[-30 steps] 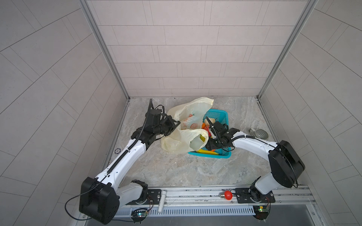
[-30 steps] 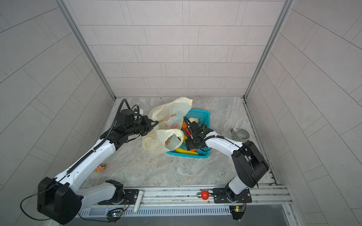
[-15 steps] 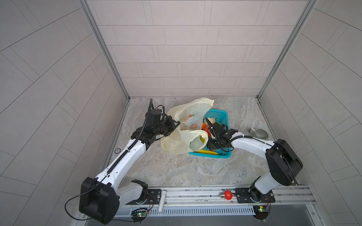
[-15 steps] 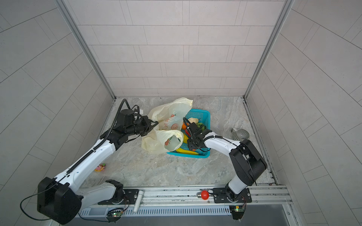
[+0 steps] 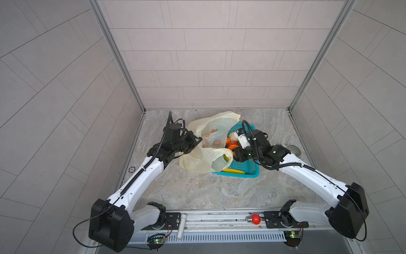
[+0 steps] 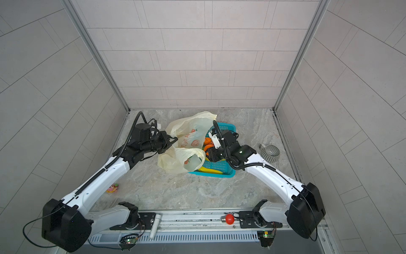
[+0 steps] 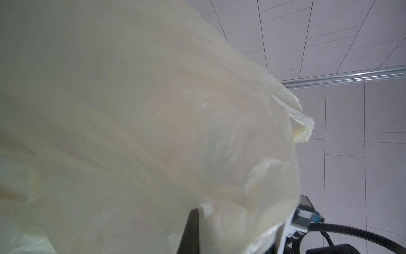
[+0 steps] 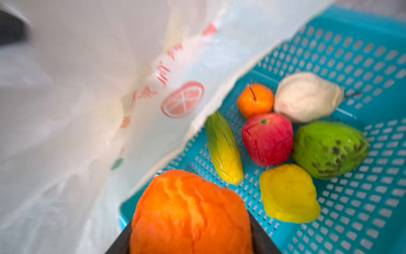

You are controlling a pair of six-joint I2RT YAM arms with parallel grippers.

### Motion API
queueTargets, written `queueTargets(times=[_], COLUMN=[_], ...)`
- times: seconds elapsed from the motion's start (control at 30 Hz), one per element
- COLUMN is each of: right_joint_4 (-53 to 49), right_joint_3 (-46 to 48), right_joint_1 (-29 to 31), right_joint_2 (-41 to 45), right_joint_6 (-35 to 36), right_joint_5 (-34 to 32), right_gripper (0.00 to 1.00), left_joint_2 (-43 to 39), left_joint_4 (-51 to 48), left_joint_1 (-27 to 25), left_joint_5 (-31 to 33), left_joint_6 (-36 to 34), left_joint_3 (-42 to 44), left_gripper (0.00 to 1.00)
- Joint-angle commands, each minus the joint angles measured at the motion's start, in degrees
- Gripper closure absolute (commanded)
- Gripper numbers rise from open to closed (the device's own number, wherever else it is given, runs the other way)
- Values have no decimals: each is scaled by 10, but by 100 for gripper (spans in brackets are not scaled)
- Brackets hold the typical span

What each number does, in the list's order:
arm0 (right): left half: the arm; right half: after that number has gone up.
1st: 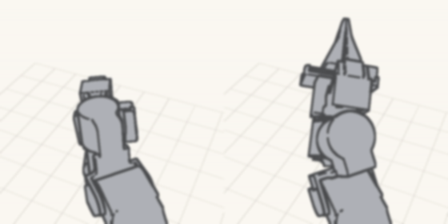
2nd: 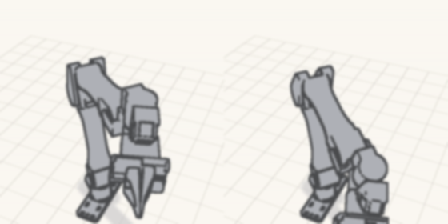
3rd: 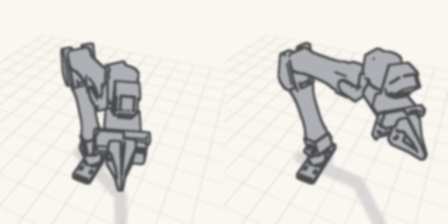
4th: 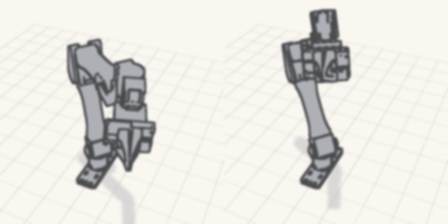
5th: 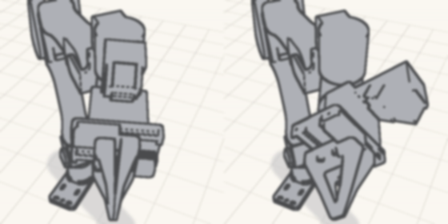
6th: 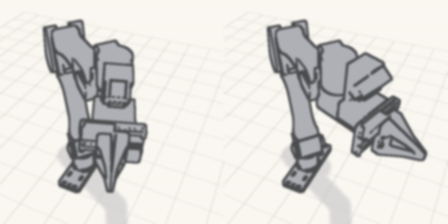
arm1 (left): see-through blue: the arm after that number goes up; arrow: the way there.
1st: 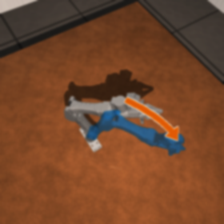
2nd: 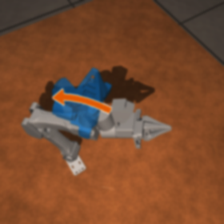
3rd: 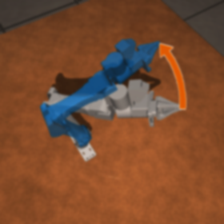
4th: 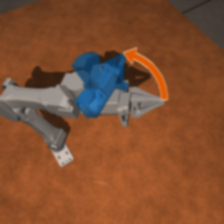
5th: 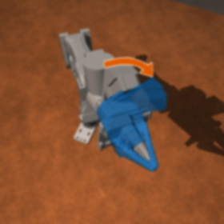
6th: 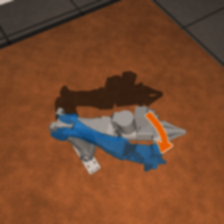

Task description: Place the fruits into the plastic bag

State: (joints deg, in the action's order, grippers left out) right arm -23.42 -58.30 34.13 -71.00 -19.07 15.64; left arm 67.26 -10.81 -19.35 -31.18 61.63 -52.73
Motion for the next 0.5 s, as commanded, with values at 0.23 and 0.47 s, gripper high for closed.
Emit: queueTargets(times=[0.23, 0.47], right_joint_4=[87, 97], right_joint_3=[-150, -214], right_joint_1=[38, 92], right_joint_2=[-157, -274], right_joint_6=[33, 29], right_joint_5=[70, 79], right_gripper=[61, 60], left_joint_2=[-12, -4], left_joint_4=[140, 348], left_joint_1=[5, 7], left_joint_5=[-89, -130], left_joint_6=[84, 211], left_joint_3=[53, 131], left_gripper=[100, 100])
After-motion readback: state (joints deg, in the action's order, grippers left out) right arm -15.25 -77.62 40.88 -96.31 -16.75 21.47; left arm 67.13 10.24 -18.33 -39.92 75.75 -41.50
